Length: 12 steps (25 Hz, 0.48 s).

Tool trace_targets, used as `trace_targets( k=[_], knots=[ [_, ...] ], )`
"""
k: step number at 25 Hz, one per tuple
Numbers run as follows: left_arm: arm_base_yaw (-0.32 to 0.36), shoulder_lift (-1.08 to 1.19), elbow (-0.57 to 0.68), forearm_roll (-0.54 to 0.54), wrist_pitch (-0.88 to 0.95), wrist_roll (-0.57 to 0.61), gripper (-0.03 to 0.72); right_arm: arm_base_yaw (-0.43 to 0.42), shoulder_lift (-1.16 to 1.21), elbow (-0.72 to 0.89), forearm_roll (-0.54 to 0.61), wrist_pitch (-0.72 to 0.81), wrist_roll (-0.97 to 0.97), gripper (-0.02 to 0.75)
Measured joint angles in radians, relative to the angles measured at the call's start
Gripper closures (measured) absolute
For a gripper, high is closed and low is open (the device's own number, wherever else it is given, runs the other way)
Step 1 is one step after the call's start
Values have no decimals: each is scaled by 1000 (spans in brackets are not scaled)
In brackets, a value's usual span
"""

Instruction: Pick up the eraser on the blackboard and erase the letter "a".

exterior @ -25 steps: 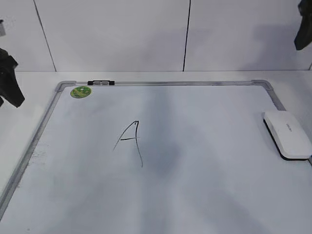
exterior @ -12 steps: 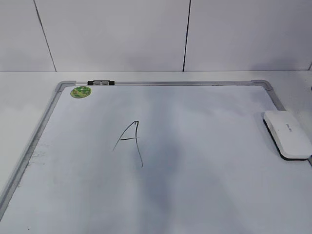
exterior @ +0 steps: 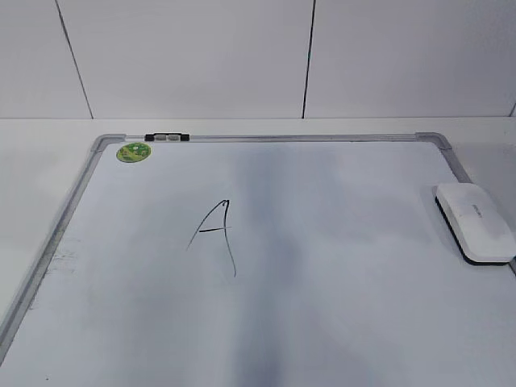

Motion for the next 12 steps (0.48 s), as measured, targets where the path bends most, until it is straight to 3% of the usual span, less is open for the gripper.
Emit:
trace_targets(
  k=[6, 12],
  knots=[
    [0, -243, 130, -7, 6, -4, 267, 0, -247, 142, 0, 2, 26, 145],
    [0, -445, 170, -25, 14, -4, 267, 0, -499, 263, -4, 11, 37, 145]
  ],
)
